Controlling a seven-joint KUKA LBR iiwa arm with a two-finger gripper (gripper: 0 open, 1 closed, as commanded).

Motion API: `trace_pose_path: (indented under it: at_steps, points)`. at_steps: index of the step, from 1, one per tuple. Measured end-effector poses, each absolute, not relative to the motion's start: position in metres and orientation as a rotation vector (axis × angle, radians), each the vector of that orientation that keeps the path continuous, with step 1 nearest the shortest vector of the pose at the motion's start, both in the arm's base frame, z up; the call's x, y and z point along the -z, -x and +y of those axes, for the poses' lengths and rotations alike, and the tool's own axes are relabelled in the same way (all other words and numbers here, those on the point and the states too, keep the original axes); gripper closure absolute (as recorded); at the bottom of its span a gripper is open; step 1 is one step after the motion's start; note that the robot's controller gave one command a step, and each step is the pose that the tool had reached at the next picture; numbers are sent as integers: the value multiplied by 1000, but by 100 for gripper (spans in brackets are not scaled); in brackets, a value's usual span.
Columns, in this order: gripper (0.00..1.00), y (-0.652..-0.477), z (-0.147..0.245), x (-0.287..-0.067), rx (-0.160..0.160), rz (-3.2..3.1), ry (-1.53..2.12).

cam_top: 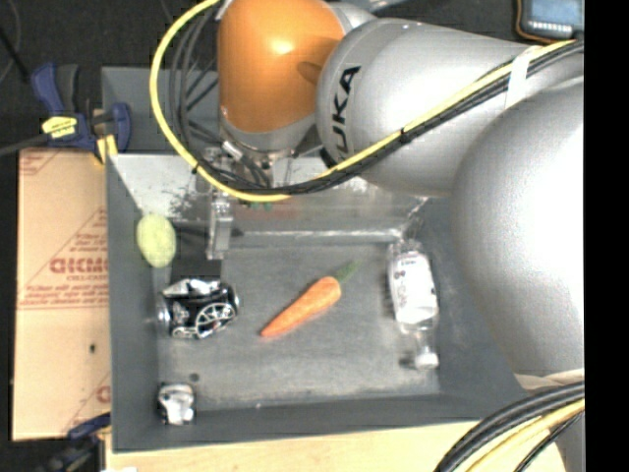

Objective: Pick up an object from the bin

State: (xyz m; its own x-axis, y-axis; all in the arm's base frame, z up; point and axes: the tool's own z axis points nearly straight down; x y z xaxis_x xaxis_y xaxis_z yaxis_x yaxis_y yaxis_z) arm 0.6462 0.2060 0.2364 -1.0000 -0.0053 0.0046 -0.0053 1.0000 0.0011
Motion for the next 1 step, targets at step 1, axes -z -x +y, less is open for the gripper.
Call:
trace_pose_path:
  at_steps: [1]
  points:
    - [0,-648,205,-242,4,-3146,-3]
